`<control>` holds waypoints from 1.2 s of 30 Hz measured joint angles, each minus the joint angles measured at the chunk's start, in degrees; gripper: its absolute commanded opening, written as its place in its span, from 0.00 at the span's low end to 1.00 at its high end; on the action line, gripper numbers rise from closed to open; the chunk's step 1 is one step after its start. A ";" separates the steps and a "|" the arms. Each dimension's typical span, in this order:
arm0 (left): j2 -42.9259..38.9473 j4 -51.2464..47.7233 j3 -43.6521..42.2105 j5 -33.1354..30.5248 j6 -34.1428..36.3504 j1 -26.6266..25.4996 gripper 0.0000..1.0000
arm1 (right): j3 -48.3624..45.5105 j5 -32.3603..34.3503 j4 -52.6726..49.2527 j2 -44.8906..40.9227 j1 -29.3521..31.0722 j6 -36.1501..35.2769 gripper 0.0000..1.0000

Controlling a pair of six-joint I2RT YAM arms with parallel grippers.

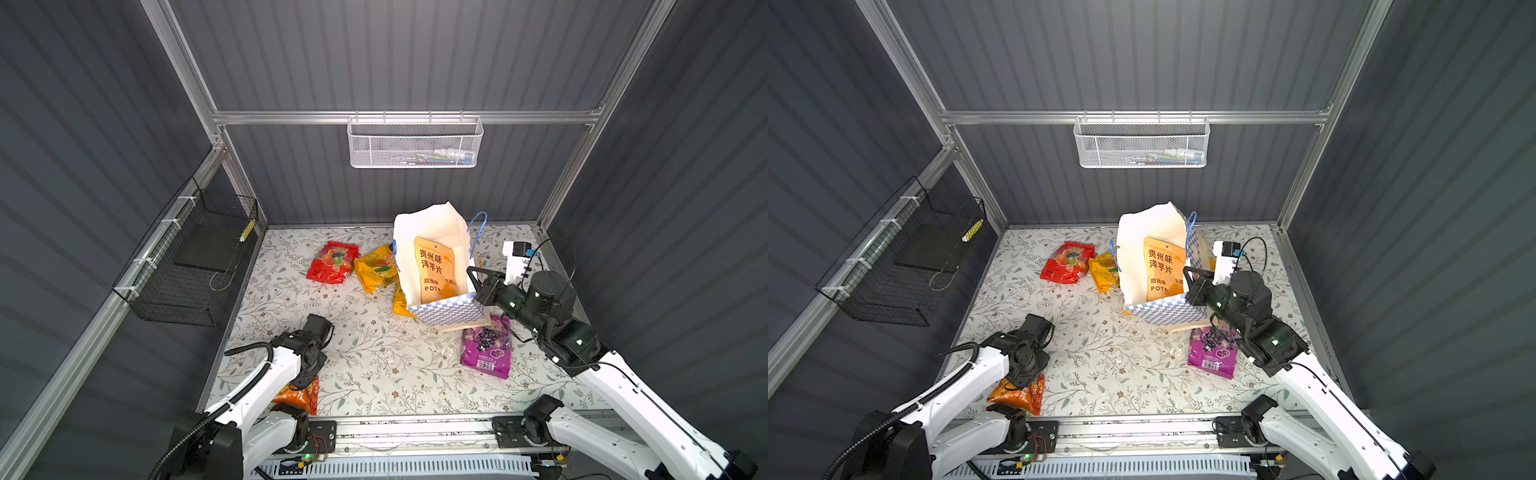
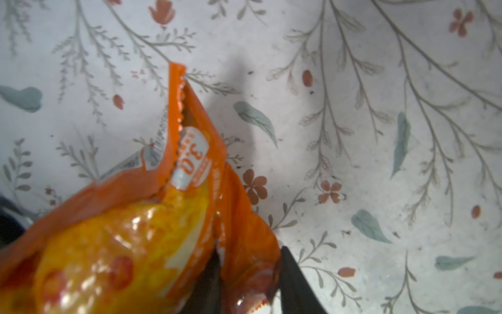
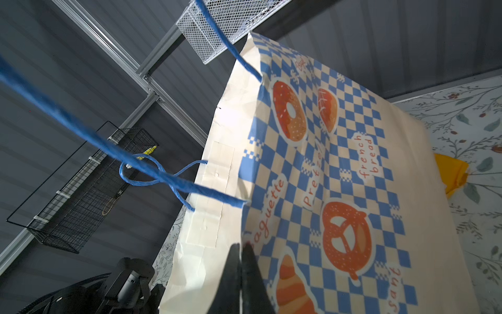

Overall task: Place the snacks into the paper bag
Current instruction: 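Grasp the orange chip bag's top edge with the left gripper, then lift the orange chip bag and carry it above the paper bag opening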

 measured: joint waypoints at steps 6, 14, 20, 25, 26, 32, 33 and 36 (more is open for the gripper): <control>0.00 1.77 -0.55 2.21 0.26 0.02 0.06 | -0.35 0.13 -0.96 -1.33 -0.63 0.00 0.00; 2.23 4.76 3.58 7.89 8.15 0.04 0.00 | -0.37 0.11 -1.73 -1.99 -1.49 -0.02 0.00; -0.26 5.40 12.09 12.09 15.47 0.04 0.00 | -0.37 -0.13 -1.86 -1.92 -2.03 -0.52 0.00; -3.74 6.05 21.77 16.26 22.25 0.04 0.00 | -0.35 -0.72 -1.68 -1.18 -2.54 -1.16 0.00; -3.52 6.10 24.26 17.20 23.52 0.04 0.00 | -0.35 -0.76 -1.60 -0.92 -2.62 -1.27 0.00; 1.95 6.25 44.72 23.76 30.14 0.04 0.00 | 0.46 -1.66 -1.44 1.40 -3.21 -1.99 0.00; 3.23 6.43 48.52 24.96 30.84 0.04 0.00 | 0.79 -1.88 -1.46 1.79 -3.32 -2.10 0.00; 7.37 8.07 59.54 28.52 32.30 -0.31 0.00 | 1.42 -2.45 -1.53 2.60 -3.54 -2.23 0.00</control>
